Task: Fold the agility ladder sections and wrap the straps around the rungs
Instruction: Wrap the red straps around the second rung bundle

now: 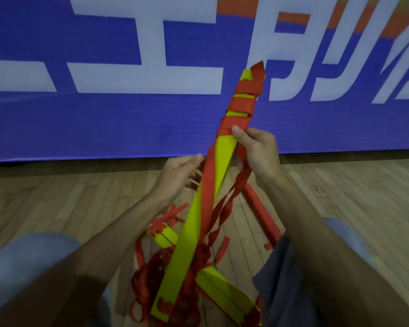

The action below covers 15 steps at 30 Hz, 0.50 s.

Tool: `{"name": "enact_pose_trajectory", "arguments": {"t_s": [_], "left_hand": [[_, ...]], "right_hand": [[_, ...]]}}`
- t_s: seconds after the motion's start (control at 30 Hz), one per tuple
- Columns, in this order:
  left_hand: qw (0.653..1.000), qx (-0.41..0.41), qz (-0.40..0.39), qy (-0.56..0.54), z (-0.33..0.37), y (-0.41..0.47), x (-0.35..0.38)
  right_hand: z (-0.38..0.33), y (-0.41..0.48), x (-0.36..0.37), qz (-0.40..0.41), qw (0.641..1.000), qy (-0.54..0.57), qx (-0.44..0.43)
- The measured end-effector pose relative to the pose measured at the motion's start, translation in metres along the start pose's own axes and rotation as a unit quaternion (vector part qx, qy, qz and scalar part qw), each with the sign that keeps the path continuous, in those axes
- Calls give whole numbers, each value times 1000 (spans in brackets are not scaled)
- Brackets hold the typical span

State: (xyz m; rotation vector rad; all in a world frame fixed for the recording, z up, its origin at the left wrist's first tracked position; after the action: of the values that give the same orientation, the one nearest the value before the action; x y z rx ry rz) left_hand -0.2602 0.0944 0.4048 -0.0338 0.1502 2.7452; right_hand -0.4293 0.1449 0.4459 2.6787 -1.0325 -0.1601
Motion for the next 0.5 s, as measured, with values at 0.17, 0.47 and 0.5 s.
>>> {"name": "enact_pose_trajectory", "arguments": {"t_s": [0.17, 0.47, 0.5], "left_hand": [[974, -87, -191, -85, -8, -10, 20], [939, -118, -295, -132, 5, -28, 26], [946, -109, -279, -123, 8, -27, 24]], "right_hand": [[-11, -3, 4, -71, 988, 137, 4], [-14, -3, 2, -94, 985, 147, 9], [-15, -3, 2, -99, 986, 133, 2]]}}
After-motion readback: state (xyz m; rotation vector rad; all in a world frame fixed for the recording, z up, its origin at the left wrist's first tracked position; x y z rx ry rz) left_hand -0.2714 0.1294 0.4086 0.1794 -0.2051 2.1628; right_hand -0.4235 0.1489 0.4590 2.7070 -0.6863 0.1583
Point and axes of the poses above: each hand's wrist, its own y-axis towards the middle knuckle, its own x-axis out of the palm, z = x × y, the point moved 6 cm from there along y, towards the middle knuckle, and after that the axes turned 9 degrees about z, right-handed, at the moved point
